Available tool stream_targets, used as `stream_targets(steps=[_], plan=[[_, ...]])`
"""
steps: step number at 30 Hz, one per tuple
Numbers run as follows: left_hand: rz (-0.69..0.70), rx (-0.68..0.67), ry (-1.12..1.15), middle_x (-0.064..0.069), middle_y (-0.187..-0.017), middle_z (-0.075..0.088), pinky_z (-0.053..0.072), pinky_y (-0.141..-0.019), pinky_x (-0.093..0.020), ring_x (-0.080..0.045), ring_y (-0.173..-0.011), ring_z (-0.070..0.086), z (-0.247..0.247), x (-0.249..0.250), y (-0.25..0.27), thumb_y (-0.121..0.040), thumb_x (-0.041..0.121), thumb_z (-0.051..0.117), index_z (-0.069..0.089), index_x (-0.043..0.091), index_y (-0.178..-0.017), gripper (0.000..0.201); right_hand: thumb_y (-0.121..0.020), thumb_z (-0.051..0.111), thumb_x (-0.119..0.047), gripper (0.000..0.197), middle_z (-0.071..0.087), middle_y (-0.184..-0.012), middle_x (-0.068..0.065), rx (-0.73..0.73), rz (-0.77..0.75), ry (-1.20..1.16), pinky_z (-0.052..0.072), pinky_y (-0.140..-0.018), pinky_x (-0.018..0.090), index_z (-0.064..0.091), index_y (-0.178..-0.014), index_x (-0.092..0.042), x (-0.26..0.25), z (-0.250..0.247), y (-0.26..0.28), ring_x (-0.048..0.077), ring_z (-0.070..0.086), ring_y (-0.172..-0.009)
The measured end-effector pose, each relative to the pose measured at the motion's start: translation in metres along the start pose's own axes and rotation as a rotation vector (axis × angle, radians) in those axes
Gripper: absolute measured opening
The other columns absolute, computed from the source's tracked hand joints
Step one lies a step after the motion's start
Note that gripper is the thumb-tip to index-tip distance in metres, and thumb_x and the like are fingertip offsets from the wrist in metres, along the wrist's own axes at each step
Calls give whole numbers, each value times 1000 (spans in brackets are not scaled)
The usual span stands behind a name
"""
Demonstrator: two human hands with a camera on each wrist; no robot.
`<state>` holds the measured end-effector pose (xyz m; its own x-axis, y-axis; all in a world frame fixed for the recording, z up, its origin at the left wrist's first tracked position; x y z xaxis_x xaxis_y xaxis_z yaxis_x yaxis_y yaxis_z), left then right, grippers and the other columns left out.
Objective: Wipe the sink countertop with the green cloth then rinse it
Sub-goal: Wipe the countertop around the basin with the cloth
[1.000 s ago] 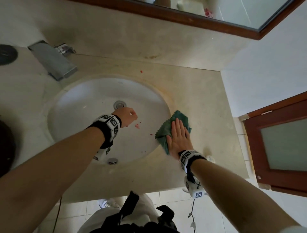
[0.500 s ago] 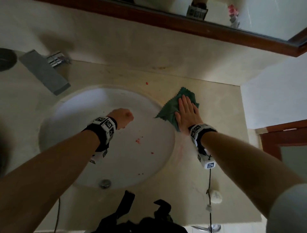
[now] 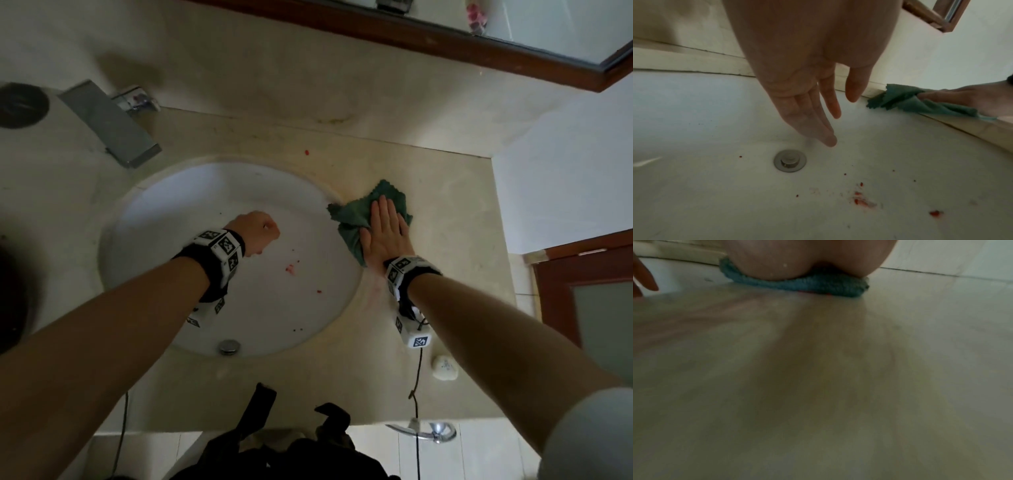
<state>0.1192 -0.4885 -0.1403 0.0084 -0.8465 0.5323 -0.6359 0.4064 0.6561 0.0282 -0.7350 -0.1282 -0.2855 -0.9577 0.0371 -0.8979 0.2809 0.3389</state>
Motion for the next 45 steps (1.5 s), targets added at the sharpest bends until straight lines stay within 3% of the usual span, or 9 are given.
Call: stream_targets(steps=[6, 9, 13, 15, 21, 26, 32, 36, 45], plan=[[35, -40, 4, -16, -104, 69, 52, -62, -31, -33, -88, 70, 18, 3, 23, -94, 33, 49, 59, 20, -107, 21, -100, 16, -46, 68, -12, -162, 11, -14, 53, -15, 0, -122, 42, -5, -154, -9, -18, 26, 72, 28, -10, -149], [58, -65, 16, -19, -107, 69, 51, -59, -30, -34, -89, 69, 27, 9, 32, -96, 32, 49, 57, 18, -119, 28, -99, 16, -53, 71, -18, -160, 13, -24, 165, -59, -2, -120, 46, -7, -153, -15, -20, 38, 108, 33, -16, -148], [96, -100, 8, -19, -108, 68, 54, -72, -37, -37, -96, 69, 33, 17, 40, -97, 34, 47, 55, 16, -122, 32, -98, 18, -56, 74, -14, -160, 18, -18, 275, -111, 2, -120, 50, -5, -154, -13, -22, 42, 127, 35, -12, -148], [109, -100, 4, -19, -108, 68, 53, -71, -36, -36, -95, 69, 32, 20, 41, -97, 33, 47, 55, 15, -121, 31, -98, 17, -55, 75, -13, -161, 16, -23, 279, -112, 1, -121, 47, -5, -154, -11, -20, 42, 125, 33, -11, -148], [97, -59, -46, -10, -105, 70, 56, -69, -35, -27, -87, 70, 16, 11, 34, -95, 37, 47, 58, 22, -116, 28, -100, 15, -48, 70, -14, -161, 13, -30, 234, -56, -2, -121, 42, -7, -153, -7, -15, 31, 95, 29, -12, -149], [56, -19, -52, -15, -91, 70, 51, -63, -32, -32, -79, 68, -5, 2, 16, -95, 36, 45, 62, 12, -101, 30, -100, 18, -47, 71, -12, -162, 12, -23, 187, -27, 0, -122, 40, -6, -153, -7, -7, 13, 39, 28, -10, -149], [-1, 4, 1, -12, -96, 69, 54, -70, -35, -30, -86, 68, -31, -6, -6, -97, 38, 44, 60, 16, -114, 33, -99, 19, -54, 75, -10, -162, 11, 11, 50, 21, -1, -120, 40, -7, -153, -10, -18, -11, -28, 28, -8, -150], [-42, 34, 59, -6, -106, 65, 54, -69, -33, -25, -86, 68, -52, -16, -16, -96, 39, 49, 60, 21, -112, 27, -96, 23, -60, 83, -7, -162, 11, 20, -61, 54, 0, -120, 40, -8, -153, -8, -39, -26, -68, 27, -6, -150], [-125, 77, 127, -11, -109, 68, 55, -74, -34, -27, -88, 69, -77, -47, -19, -95, 35, 50, 61, 21, -107, 21, -89, 28, -71, 97, -5, -162, 11, 10, -239, 99, 3, -121, 40, -6, -153, -6, -91, -49, -124, 27, -2, -150]])
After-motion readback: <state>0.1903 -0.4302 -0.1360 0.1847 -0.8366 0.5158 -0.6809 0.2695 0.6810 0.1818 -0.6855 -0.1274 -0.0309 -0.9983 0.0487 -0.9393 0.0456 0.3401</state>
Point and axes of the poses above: each hand's wrist, its own y-axis away from the middle knuckle, its own z-axis out of the palm, x = y × z, the point moved 10 cm from there along -y, towards the middle knuckle
